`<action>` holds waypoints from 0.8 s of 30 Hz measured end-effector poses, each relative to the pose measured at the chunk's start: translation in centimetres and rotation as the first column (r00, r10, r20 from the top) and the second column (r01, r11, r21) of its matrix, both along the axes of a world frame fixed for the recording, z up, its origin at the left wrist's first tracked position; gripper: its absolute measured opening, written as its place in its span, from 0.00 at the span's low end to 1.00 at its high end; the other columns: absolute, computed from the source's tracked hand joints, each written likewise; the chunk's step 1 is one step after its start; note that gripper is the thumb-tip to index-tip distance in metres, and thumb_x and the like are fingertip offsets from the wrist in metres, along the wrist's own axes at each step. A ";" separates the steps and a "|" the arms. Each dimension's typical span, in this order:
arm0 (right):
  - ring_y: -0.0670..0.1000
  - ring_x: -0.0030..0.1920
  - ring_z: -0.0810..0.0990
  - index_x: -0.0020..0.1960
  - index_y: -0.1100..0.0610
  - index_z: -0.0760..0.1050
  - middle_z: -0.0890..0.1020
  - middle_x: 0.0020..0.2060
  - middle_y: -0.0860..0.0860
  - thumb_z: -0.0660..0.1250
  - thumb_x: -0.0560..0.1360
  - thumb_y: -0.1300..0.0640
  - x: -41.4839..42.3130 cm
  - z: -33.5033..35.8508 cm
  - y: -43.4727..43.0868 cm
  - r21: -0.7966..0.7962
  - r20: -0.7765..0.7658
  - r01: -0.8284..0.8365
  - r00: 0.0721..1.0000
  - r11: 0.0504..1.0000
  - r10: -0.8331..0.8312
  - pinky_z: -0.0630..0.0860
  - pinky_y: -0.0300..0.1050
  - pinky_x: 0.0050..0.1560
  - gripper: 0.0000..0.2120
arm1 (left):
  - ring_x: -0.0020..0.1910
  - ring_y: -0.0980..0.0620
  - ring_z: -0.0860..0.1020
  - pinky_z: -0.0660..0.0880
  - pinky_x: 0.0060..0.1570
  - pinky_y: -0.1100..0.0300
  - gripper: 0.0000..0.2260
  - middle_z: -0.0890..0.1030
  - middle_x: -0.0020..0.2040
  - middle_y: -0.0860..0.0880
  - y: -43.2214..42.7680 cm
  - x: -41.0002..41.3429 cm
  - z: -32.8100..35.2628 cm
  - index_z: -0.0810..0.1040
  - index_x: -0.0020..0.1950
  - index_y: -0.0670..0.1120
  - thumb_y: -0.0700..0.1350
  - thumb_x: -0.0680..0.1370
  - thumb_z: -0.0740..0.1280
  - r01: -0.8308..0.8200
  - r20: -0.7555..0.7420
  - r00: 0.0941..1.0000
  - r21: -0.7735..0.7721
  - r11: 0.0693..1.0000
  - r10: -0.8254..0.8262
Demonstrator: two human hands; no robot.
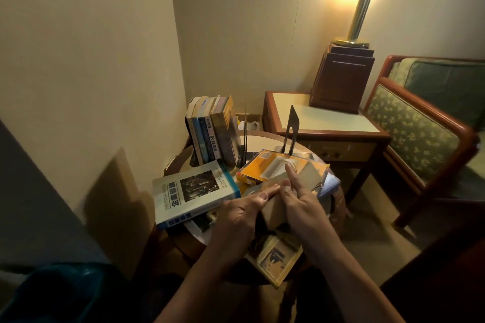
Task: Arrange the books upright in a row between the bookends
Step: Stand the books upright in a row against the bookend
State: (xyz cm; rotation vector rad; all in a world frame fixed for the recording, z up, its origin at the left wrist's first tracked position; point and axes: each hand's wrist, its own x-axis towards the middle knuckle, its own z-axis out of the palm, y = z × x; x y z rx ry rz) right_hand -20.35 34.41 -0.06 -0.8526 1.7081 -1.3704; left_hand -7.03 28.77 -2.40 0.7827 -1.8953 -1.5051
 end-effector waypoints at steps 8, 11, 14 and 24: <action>0.43 0.54 0.74 0.75 0.40 0.66 0.68 0.72 0.51 0.56 0.85 0.53 -1.4 -0.8 0.9 -0.019 -0.234 0.048 0.971 0.999 -0.051 0.78 0.39 0.54 0.20 | 0.78 0.62 0.55 0.54 0.78 0.53 0.26 0.60 0.79 0.60 -0.4 -1.9 -2.1 0.62 0.78 0.58 0.60 0.79 0.51 0.084 0.215 0.974 -0.063 0.994 -0.069; 0.43 0.53 0.75 0.72 0.41 0.71 0.72 0.69 0.51 0.57 0.85 0.52 -1.8 -1.0 1.2 0.023 -0.337 0.056 0.940 0.998 -0.045 0.78 0.37 0.49 0.17 | 0.79 0.59 0.50 0.49 0.79 0.54 0.28 0.55 0.80 0.58 -0.5 -2.5 -2.9 0.57 0.79 0.60 0.62 0.78 0.50 0.089 0.278 0.959 -0.097 0.991 -0.059; 0.51 0.61 0.77 0.74 0.42 0.68 0.73 0.69 0.54 0.61 0.83 0.49 -2.4 -1.0 1.3 0.095 -0.390 0.063 0.920 0.993 -0.021 0.82 0.46 0.54 0.20 | 0.80 0.57 0.47 0.47 0.79 0.49 0.29 0.52 0.81 0.59 -1.0 -2.9 -4.2 0.54 0.79 0.63 0.66 0.77 0.49 0.095 0.310 0.949 -0.134 0.986 -0.049; 0.55 0.59 0.80 0.78 0.37 0.58 0.69 0.71 0.51 0.64 0.81 0.54 -5.0 -2.4 1.7 0.144 -0.266 0.098 0.962 0.985 -0.057 0.85 0.53 0.46 0.30 | 0.79 0.59 0.41 0.40 0.78 0.46 0.37 0.45 0.81 0.58 -1.3 -3.3 -7.8 0.50 0.80 0.63 0.76 0.72 0.43 0.074 0.448 0.894 -0.201 0.977 0.025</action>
